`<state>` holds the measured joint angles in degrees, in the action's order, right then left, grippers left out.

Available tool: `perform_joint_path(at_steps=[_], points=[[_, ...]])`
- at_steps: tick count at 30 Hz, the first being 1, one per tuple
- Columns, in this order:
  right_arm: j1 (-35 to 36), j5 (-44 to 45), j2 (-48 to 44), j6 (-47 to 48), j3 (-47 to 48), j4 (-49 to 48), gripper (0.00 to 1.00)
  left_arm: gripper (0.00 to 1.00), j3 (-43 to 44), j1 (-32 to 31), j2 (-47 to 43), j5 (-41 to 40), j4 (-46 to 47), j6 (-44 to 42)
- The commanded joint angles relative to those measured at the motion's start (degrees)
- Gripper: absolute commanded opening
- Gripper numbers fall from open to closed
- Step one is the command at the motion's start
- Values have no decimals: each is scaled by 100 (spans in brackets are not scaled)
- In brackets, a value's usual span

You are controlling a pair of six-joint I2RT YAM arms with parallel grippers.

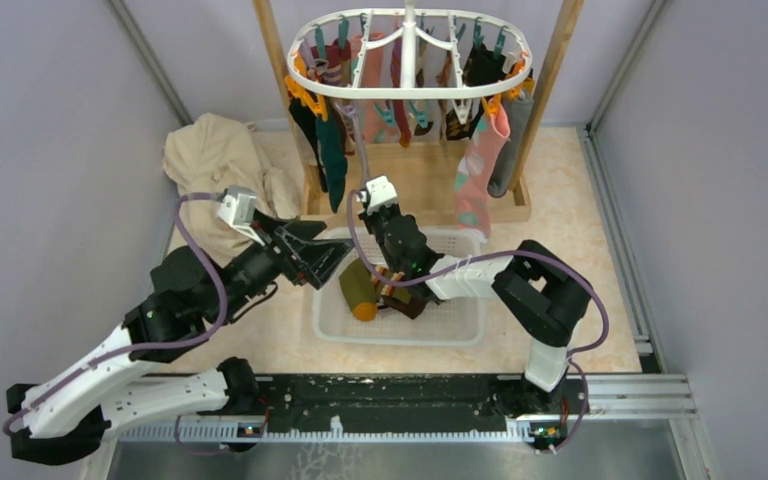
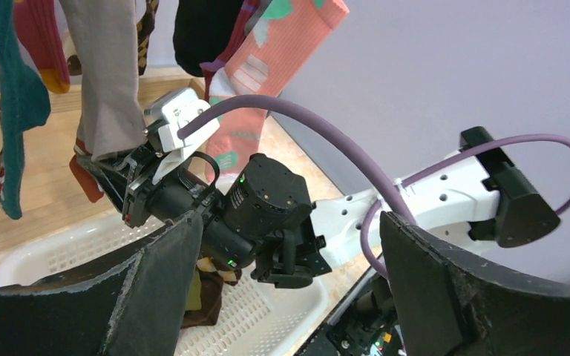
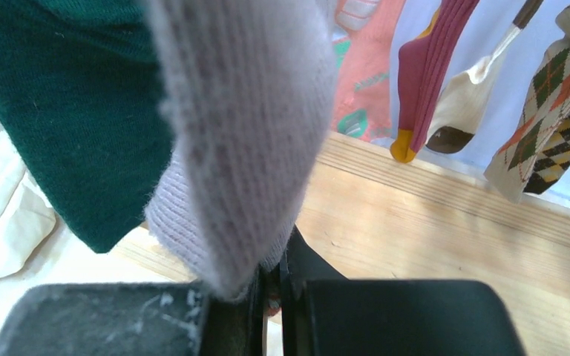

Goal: Remove the socks clipped to the hanger
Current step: Remove the sock from the hanger.

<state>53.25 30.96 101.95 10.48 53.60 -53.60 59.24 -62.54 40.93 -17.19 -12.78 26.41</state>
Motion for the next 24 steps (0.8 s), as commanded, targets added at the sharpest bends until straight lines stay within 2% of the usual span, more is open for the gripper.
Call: perform_joint_path(at_steps=[1, 5, 11, 17, 24], points=[[63, -45, -231, 123, -101, -125, 0, 94, 88, -26, -493, 189, 147, 137], [63, -85, -197, 98, -137, -129, 0, 96, 86, -23, -661, 10, 92, 22], [68, 21, -159, 127, -218, -136, 0, 99, 259, -21, -409, -1, 173, -155], [91, 401, -166, 244, -255, -144, 0, 99, 467, -22, 333, -698, 271, -247], [318, 1190, -5, 847, -139, -350, 0, 99, 977, -21, 1392, -1582, 742, -580]])
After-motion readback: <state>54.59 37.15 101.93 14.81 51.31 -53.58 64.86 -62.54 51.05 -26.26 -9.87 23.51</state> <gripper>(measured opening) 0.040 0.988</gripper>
